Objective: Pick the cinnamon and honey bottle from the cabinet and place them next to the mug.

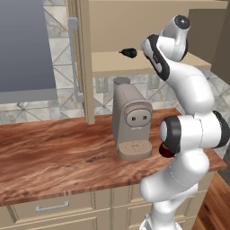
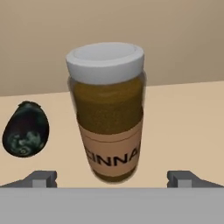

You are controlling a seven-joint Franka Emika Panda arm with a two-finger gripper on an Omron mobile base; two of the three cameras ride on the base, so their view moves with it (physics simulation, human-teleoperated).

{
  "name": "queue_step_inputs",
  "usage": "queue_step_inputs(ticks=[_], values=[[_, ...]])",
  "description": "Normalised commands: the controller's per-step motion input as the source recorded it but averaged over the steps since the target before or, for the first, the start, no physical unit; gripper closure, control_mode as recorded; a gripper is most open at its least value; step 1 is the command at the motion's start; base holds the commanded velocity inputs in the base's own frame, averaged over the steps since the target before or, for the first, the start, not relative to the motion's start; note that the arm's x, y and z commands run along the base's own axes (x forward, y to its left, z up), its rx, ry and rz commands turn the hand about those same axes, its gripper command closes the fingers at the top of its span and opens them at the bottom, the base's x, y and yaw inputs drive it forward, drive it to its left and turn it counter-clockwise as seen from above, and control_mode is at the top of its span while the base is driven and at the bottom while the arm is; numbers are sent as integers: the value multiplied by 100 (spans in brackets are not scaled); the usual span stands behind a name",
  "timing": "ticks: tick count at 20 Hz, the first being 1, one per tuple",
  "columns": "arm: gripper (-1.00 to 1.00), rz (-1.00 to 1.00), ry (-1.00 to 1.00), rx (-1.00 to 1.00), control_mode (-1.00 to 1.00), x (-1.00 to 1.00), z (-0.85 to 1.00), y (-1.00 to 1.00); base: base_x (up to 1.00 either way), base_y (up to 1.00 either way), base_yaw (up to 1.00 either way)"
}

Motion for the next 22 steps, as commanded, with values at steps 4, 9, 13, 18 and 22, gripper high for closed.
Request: queue_step_inputs(ticks=[4,9,13,18,22], values=[[-100,0,0,0,-100,3,-6,-3,0,0,0],[-100,0,0,0,-100,16,-20,0,0,0,0],[-100,0,0,0,-100,19,-1,0,0,0,0],[-100,0,0,0,-100,27,0,0,0,0,0],[-100,0,0,0,-100,13,0,0,0,0,0]])
